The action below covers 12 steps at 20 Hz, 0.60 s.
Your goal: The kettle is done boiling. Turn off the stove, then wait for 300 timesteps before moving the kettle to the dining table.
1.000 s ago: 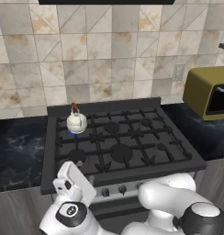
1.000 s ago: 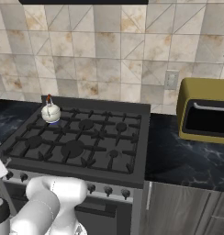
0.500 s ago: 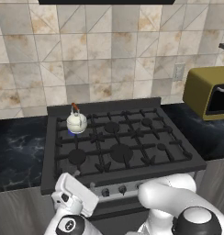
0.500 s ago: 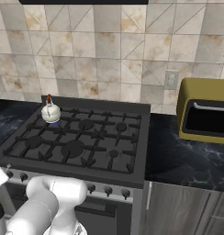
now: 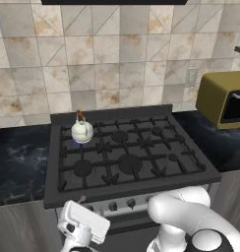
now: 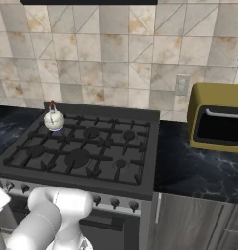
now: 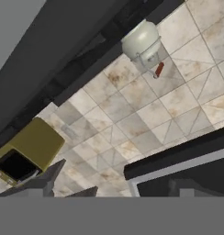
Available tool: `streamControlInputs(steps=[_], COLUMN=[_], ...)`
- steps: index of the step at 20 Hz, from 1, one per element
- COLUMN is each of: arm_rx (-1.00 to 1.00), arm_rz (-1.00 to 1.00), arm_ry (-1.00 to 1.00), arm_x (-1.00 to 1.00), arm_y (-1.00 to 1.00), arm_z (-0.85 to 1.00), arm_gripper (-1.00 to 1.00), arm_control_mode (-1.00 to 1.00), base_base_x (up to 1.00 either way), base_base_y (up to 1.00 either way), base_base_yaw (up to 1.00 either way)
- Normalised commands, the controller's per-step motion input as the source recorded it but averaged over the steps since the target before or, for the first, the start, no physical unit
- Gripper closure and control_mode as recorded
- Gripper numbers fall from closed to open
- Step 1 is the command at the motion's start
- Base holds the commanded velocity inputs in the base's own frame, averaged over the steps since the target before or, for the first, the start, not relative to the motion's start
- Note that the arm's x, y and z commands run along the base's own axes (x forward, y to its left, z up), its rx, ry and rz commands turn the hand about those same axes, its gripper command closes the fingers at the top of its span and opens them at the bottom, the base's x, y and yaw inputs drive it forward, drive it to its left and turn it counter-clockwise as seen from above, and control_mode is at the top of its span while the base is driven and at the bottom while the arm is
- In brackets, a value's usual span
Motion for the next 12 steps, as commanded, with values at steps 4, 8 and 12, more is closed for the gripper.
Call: streamControlInputs(steps=[4,8,12], arm_rx=[-0.09,-0.1,-0.1], arm_rz=[0.0,0.0,-0.01], arm_ry=[0.05,0.08,0.13], arm_x=[-0.12,-0.06,0.0], arm_y=[0.0,0.0,-0.08], arm_z=[-0.28,-0.3,-0.26], arm_gripper=[-1.0,-1.0,-1.0], arm_control_mode=[-1.0,-1.0,-1.0], base_base_x=[0.0,0.0,0.0], base_base_y=[0.0,0.0,0.0], base_base_yaw=[0.0,0.0,0.0])
